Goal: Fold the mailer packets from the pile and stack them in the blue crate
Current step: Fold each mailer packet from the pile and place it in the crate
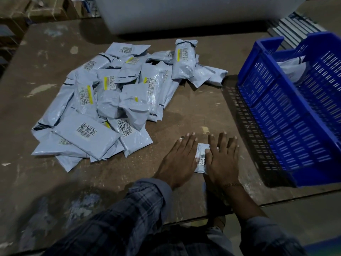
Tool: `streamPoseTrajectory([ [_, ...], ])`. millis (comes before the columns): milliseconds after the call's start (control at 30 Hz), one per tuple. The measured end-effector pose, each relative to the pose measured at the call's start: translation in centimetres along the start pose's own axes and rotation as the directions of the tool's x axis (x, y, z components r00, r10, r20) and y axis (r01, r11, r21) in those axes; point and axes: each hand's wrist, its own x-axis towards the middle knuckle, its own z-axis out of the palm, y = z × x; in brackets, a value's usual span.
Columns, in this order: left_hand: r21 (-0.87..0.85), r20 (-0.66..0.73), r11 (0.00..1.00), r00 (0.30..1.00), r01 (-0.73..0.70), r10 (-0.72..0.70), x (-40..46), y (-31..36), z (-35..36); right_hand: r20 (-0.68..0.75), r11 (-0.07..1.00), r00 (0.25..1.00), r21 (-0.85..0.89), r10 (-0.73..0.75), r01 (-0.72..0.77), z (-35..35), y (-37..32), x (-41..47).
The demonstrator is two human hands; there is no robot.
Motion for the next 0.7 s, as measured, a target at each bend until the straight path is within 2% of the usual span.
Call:
streamPoseTrajectory([
  [267, 0.037, 0.001, 0.990, 0.991, 0.134, -0.135, 1.6, -0.3, 0.2, -0.015, 1.000, 1.000, 0.015, 0.011, -0.011, 0.3, -0.2, -1.9],
  [500, 0.012, -0.002, 0.997, 0.998, 0.070, -0.070, -0.8, 0.1, 0.4, -0.031, 0.993, 0.994, 0.048, -0.108, 0.110, -0.6, 0.6, -1.5],
  [700, -0.033, -0.047, 0.965, 0.964, 0.260, -0.262, -0.1, 0.8, 1.2, 0.007, 0.986, 0.988, 0.051, -0.157, 0.156, -0.9, 1.2, -2.1],
])
